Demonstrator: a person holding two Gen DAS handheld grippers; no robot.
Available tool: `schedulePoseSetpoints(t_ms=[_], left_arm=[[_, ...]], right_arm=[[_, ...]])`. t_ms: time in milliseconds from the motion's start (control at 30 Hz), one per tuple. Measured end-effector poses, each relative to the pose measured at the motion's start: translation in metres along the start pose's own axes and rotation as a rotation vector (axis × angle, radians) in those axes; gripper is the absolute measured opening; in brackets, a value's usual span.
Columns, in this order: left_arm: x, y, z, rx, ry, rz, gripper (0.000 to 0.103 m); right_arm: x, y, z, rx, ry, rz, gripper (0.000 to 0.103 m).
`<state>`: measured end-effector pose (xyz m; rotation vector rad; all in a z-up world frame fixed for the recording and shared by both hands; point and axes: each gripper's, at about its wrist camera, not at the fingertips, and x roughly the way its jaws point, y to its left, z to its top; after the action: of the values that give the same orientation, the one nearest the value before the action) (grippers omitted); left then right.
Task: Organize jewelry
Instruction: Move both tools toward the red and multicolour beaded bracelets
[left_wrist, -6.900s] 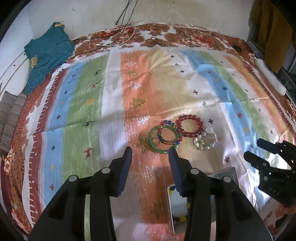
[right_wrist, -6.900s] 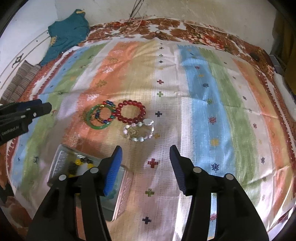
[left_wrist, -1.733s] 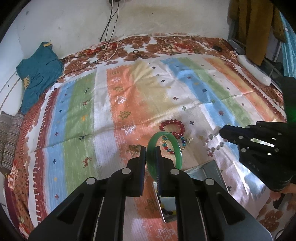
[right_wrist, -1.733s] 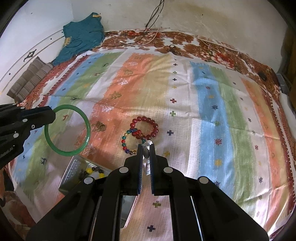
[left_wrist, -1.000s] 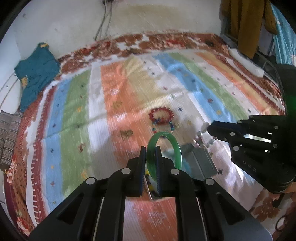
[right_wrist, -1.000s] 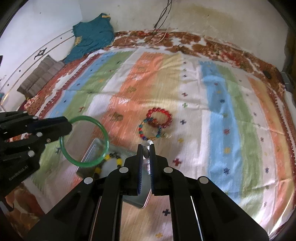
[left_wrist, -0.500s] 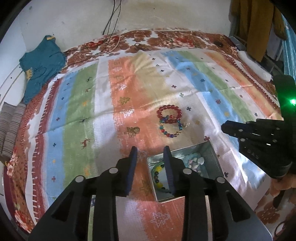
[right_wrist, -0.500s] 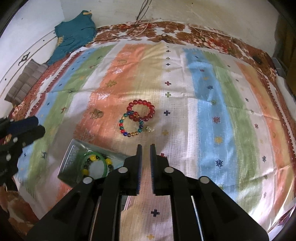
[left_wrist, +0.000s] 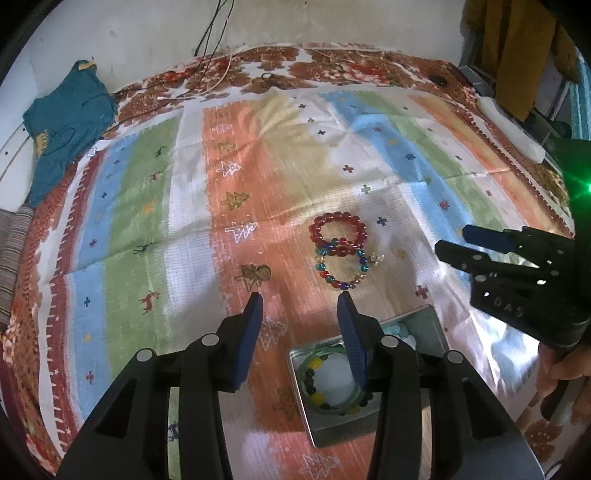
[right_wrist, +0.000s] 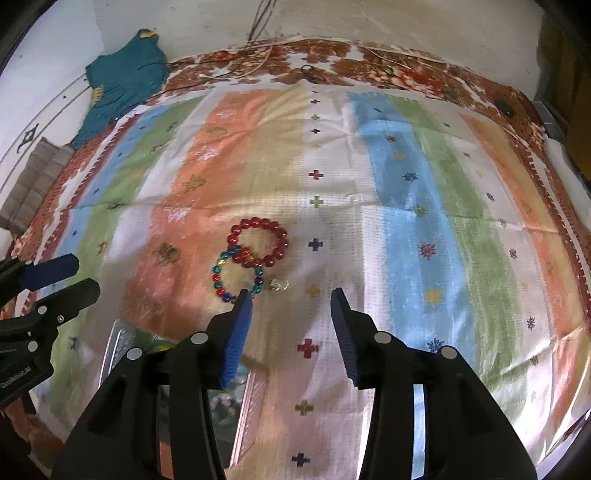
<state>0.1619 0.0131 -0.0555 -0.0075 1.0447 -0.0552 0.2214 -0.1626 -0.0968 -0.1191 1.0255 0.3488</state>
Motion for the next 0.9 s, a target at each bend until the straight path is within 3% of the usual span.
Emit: schedulePoseSetpoints(t_ms=[167,367,900], left_arm=[[0.017,0.001,0.008,0.0,0.021,0.009,0.045],[0.032,0.002,0.017,0.006,0.039,0.024,0.05],[0.072,0.016,0.033,0.007,0.088,0.05,0.05]], right_arm=[[0.013,-0.01,0.007,0.038,0.012,0.006,0.055],[0.027,-0.008,0.013,0.023,0.028,-0.001,0.057],[0.071,-0.007,0.025,0.012,0.083,-0.031,0.058]])
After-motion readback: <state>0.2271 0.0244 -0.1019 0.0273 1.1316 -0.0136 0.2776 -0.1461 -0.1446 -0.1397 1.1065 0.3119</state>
